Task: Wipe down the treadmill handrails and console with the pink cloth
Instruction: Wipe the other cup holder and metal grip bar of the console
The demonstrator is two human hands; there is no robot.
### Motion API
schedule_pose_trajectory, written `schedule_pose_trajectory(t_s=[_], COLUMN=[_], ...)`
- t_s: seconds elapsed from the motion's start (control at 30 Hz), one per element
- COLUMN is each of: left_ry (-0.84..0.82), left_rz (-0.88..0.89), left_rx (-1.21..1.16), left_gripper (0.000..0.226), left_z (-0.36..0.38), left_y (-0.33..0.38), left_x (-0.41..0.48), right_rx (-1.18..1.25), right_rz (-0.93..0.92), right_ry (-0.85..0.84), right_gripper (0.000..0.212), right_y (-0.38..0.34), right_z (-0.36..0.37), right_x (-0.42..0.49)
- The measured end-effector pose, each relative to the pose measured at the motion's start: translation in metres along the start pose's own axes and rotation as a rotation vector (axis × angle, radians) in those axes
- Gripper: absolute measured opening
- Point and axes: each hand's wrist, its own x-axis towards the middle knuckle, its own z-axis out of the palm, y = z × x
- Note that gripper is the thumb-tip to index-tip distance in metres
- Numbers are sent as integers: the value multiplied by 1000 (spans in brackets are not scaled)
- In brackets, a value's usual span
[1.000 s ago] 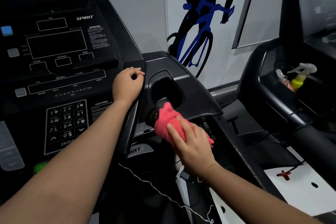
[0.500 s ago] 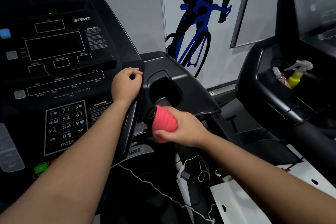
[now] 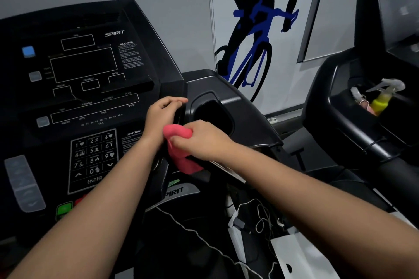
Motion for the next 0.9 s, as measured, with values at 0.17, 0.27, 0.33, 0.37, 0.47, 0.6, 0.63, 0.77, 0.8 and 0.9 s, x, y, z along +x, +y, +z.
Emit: schedule_pose_trajectory(t_s=[0.17,0.27,0.33,0.37,0.47,0.6,0.63,0.77,0.8,0.9], left_ry=[-44,-89,-88,-82,-70,-203,-224,-277,-286,-273], left_rz=[-94,-108,-78,-52,22,33,9,-44,-36,-8], left_rx=[-243,-253,-252,-224,-123,76,107,129,135,135], left_gripper=[27,26,26,25,21,20,22,31,33,40], left_z=[3,8,12,15,24,34,35,33,32,33], left_y=[8,13,13,13,14,14,12,10,9,10], left_x=[-24,-39,-49,-53,-66,-74,-73,-69,-69,-70], right_rx=[-361,-510,-539,-544,-459,-154,-71,273,287,316], right_rz=[-376,-431,-419,-409,-253,64,84,140,162,219], right_ry=[435,487,521,521,456,80,-10,-286,-355,-483], right_gripper=[32,66,84,89,87,59,55,30,30,25], right_y=[29,61,76,81,79,83,84,79,76,66], right_z=[28,37,39,40,31,4,-2,-15,-18,-22], right_x=[-27,-36,-42,-45,-54,-59,-57,-38,-33,-17])
